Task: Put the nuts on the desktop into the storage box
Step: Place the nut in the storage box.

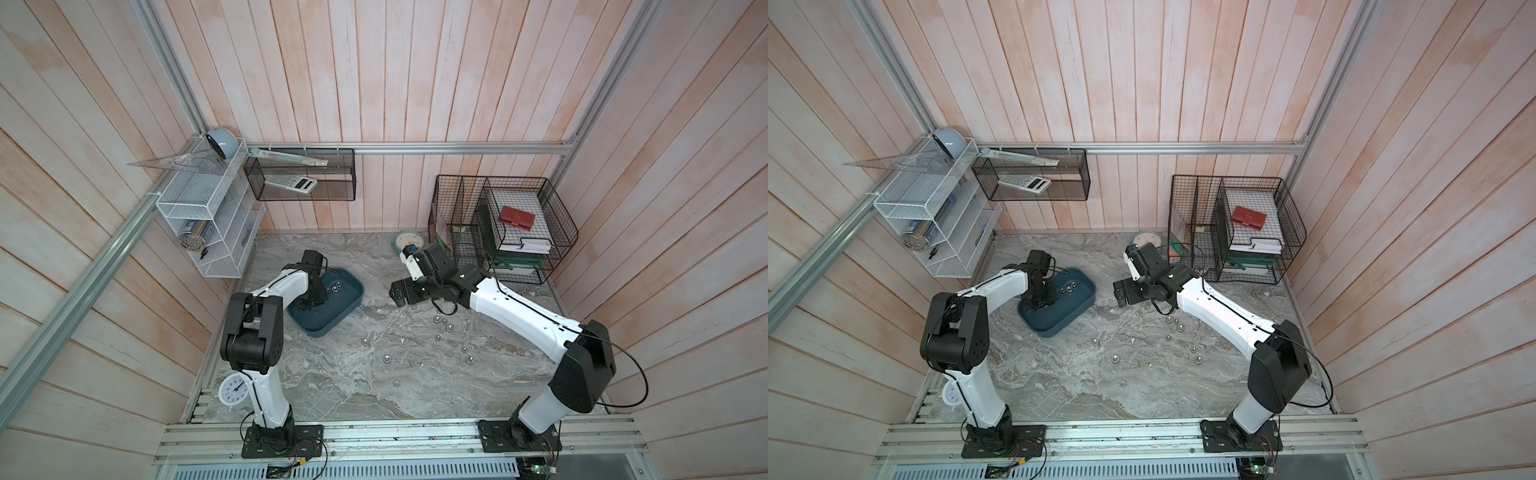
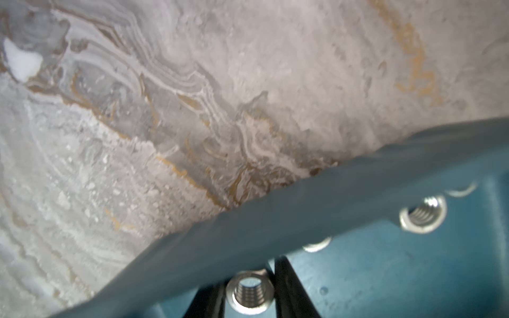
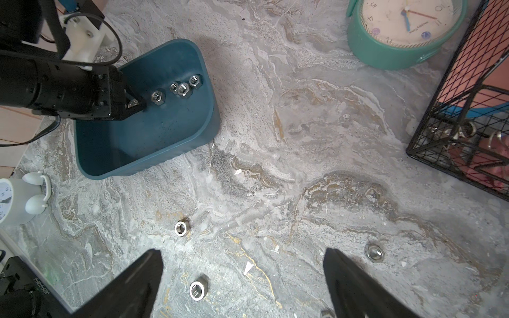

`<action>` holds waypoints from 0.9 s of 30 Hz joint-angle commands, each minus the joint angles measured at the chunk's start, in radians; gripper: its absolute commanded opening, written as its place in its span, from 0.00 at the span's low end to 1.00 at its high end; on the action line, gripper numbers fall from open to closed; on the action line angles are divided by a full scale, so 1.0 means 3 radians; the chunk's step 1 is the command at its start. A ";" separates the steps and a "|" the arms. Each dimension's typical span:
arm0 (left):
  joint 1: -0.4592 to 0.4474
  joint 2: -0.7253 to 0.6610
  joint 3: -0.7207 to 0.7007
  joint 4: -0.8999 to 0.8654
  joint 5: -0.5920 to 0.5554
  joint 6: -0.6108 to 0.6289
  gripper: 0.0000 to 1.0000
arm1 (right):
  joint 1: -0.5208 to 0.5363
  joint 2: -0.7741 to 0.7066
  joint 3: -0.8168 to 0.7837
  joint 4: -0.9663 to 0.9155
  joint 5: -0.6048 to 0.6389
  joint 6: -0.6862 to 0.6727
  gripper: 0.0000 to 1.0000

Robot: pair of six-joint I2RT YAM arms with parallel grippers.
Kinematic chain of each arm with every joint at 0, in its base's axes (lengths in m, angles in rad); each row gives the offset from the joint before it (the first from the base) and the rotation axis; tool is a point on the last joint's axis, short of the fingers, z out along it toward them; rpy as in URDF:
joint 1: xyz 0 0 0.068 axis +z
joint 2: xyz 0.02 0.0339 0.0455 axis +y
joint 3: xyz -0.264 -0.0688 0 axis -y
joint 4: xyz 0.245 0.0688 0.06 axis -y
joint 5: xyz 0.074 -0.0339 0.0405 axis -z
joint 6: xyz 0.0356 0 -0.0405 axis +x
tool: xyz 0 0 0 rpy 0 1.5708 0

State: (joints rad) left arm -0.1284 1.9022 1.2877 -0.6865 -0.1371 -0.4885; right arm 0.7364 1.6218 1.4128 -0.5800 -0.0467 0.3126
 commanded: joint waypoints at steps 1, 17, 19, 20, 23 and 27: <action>0.0029 0.0114 0.0130 0.0071 0.0011 0.0072 0.32 | -0.0021 0.0062 0.0097 -0.0069 -0.0028 -0.0025 0.98; 0.0039 -0.0176 -0.0019 0.0013 0.0094 0.0029 0.51 | -0.0034 0.0047 0.0065 -0.0056 -0.0074 0.0026 0.98; 0.0034 -0.0283 -0.0078 -0.0003 0.0104 0.0001 0.51 | -0.0033 0.0030 0.0047 -0.0037 -0.0092 0.0038 0.98; 0.0029 -0.0343 -0.0114 -0.0017 0.0107 -0.0014 0.51 | -0.0037 0.0023 0.0032 -0.0027 -0.0104 0.0047 0.98; 0.0009 -0.0537 -0.0203 -0.0049 0.0138 -0.0054 0.51 | -0.0032 -0.0016 -0.0017 -0.0001 -0.0139 0.0077 0.98; -0.0094 -0.0769 -0.0316 -0.0100 0.0164 -0.0119 0.53 | -0.0032 -0.0088 -0.0115 0.0036 -0.0171 0.0142 0.98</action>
State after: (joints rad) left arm -0.1360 1.7134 1.2175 -0.6952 -0.1070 -0.5018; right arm 0.7303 1.6218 1.4033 -0.5735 -0.0795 0.3321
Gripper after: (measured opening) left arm 0.524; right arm 0.979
